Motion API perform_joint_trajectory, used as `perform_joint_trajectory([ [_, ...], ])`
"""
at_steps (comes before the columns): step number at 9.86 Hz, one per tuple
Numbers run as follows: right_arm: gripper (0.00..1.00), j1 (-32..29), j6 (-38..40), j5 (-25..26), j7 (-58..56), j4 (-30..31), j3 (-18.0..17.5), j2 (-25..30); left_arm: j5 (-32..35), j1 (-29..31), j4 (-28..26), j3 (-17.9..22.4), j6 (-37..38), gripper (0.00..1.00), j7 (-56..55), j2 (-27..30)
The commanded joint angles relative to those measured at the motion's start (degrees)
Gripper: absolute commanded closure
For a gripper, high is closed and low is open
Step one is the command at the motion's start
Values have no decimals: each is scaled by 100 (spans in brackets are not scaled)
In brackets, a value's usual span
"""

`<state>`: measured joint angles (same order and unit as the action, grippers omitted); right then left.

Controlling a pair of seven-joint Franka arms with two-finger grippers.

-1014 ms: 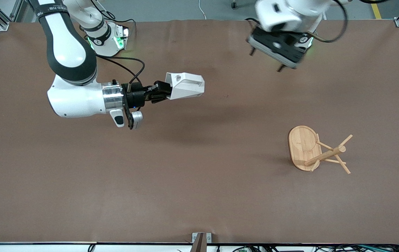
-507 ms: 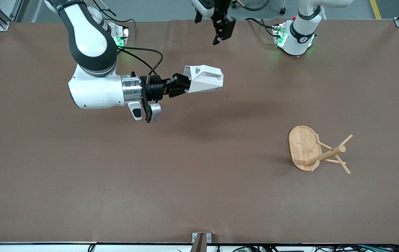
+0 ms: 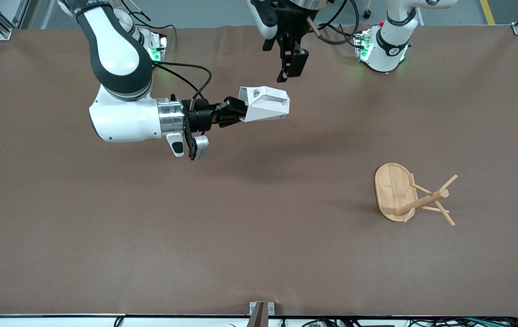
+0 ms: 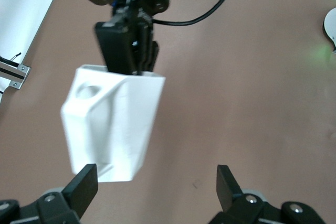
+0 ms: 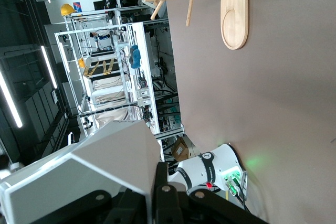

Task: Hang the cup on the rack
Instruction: 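Grasp the cup with the left gripper beside the right gripper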

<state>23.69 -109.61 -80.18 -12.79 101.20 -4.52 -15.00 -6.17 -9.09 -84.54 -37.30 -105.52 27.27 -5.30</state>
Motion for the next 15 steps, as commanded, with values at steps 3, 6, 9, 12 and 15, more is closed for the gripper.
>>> perform_joint_trajectory([
  [3, 99, 13, 54, -147, 48, 128, 12, 67, -464, 321, -54, -5, -38, 0, 868, -401],
  [6, 99, 39, 36, -147, 75, 119, 3, 85, -455, 233, -45, -23, -178, 0, 1016, -665],
  [9, 99, 39, 36, -165, 101, 102, -5, 102, -446, 232, -45, -41, -415, 0, 1324, -893],
  [12, 99, 39, 36, -165, 181, 84, -5, 129, -464, 224, -45, -49, -425, 3, 1325, -1078],
  [15, 99, 39, 36, -174, 189, 75, -14, 129, -446, 224, -54, -58, -425, 57, 1413, -1096],
])
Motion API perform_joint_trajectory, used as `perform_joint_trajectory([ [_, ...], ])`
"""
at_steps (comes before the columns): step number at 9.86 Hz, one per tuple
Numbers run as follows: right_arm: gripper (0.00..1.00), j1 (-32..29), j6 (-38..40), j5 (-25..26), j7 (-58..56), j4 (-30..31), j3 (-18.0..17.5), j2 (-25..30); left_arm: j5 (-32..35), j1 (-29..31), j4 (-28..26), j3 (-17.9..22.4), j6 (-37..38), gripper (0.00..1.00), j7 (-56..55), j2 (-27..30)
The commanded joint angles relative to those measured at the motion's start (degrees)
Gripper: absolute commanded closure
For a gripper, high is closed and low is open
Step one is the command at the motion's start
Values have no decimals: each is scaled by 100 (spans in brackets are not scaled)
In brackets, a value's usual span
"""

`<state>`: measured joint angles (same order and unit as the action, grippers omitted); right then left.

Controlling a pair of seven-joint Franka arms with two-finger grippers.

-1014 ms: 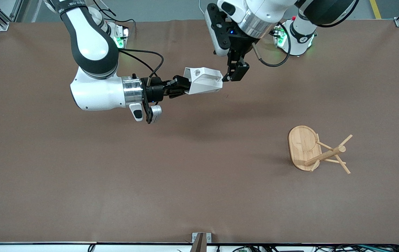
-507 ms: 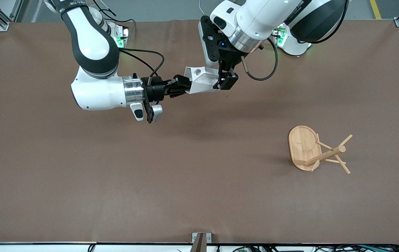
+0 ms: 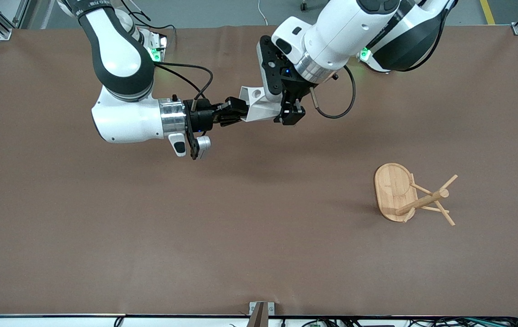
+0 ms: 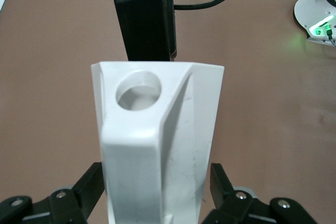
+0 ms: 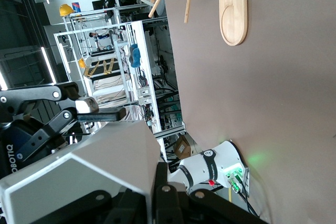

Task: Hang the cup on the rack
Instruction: 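Grasp the cup with the left gripper beside the right gripper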

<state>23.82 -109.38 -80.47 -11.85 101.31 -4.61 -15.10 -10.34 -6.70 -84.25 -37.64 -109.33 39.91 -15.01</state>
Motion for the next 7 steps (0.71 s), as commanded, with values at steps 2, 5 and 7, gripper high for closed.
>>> perform_joint_trajectory([
  [2, 98, 26, 13, -144, 235, 39, -5, 148, -21, -7, -83, -24, -44, 88, 157, -107],
  [5, 0, 26, 4, -48, 799, -32, 21, 183, -21, 54, -83, -24, -44, 98, 157, -107],
  [7, 0, -53, -22, 65, 851, -58, 135, 279, -12, 89, -92, -16, -35, 98, 166, -107],
])
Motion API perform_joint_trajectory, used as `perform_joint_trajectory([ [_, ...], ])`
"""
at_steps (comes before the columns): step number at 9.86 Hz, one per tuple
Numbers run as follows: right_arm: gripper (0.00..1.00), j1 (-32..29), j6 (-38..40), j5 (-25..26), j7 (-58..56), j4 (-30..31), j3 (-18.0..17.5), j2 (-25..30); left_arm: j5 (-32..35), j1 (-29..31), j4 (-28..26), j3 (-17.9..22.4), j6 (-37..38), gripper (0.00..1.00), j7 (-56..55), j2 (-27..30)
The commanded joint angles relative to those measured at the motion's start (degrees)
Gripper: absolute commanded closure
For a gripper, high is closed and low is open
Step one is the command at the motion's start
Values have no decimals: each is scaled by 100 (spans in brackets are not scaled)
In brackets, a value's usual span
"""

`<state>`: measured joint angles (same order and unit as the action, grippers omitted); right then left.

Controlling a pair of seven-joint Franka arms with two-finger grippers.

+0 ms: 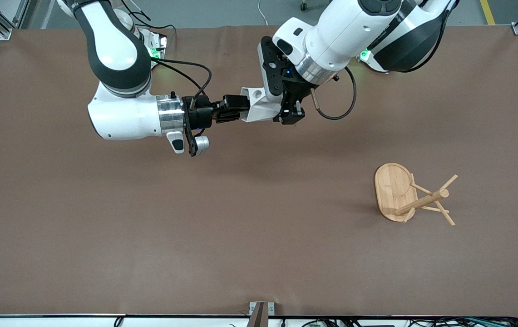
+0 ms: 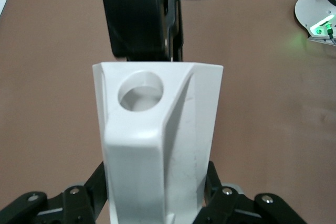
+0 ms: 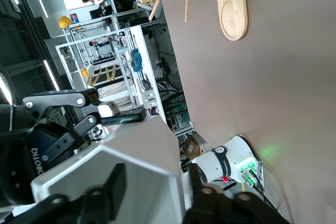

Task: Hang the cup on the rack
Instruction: 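Open the right gripper and withdraw it while the left gripper carries the cup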

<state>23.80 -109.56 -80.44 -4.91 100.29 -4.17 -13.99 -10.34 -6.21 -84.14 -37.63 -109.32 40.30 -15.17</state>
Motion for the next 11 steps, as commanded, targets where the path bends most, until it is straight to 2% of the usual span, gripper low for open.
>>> perform_joint_trajectory([
  [1, 0, -181, 39, 786, 261, 52, 248, 265, -3, 58, -120, -8, -37, 98, 119, -91],
  [3, 0, -533, 48, 2517, 979, 35, 329, 580, -3, 67, -155, 71, -46, 98, 5, -161],
  [4, 0, -760, 48, 3682, 1296, 43, 329, 799, 6, 137, -164, 141, -46, 98, -274, -231],
  [5, 0, -910, 48, 4503, 1534, 35, 329, 967, 93, 242, -164, 142, -46, 98, -668, -310],
  [7, 0, -1375, 109, 5535, 1571, 44, 329, 1118, 626, 252, -138, 150, -46, 98, -1965, -416],
  [9, 0, -1667, 31, 6773, 1659, 52, 338, 1249, 1225, 435, -146, 151, 6, 97, -3434, -408],
  [10, 0, -1990, 74, 7205, 1599, 17, 312, 1293, 1236, 672, -146, 151, 24, 97, -3693, -416],
  [11, 0, -2115, 110, 7410, 1581, -44, 320, 1355, 1219, 883, -146, 151, 59, 97, -3835, -416],
])
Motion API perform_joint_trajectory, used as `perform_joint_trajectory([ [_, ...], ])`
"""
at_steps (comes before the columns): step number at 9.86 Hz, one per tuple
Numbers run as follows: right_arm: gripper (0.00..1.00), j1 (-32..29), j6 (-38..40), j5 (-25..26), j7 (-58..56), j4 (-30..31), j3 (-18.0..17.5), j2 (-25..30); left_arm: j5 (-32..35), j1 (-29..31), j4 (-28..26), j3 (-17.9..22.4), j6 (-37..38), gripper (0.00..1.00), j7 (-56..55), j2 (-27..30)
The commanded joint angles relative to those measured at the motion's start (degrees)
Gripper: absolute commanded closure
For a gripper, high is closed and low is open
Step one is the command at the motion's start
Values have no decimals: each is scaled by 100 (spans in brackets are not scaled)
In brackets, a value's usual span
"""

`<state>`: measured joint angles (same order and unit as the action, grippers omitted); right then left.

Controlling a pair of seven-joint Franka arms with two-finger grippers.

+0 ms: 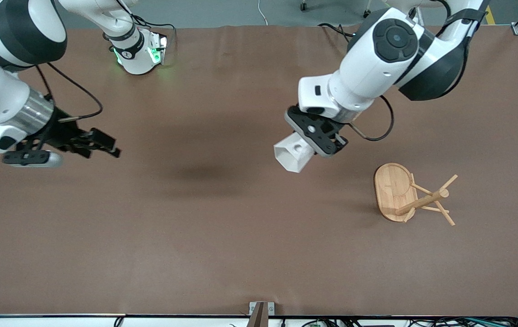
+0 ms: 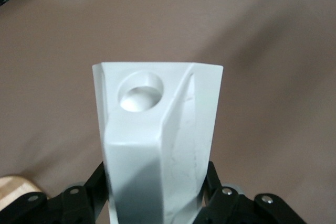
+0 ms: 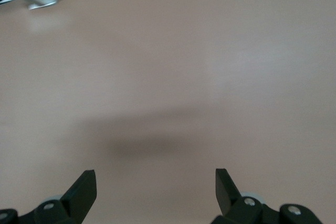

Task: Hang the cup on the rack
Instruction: 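Carry the cup with the left gripper over the wooden rack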

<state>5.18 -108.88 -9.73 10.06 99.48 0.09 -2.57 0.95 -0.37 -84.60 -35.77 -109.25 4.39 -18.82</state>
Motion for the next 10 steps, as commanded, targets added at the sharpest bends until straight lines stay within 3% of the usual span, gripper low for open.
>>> perform_joint_trajectory([
  [1, 0, -394, 260, 401, 84, -42, -88, 248, 90, 501, -101, -35, 218, 97, -384, -51],
  [4, 0, -693, 1681, 709, 84, -945, -97, 301, 89, 1012, -425, -9, 554, 97, -782, -103],
  [6, 0, -869, 2316, 718, -108, -1394, -97, 293, 81, 1013, -1134, 245, 38, 98, -537, 88],
  [10, 0, -940, 2697, 893, -207, -1423, -114, 354, -390, 1004, -2498, 693, -1070, 99, 25, 730],
])
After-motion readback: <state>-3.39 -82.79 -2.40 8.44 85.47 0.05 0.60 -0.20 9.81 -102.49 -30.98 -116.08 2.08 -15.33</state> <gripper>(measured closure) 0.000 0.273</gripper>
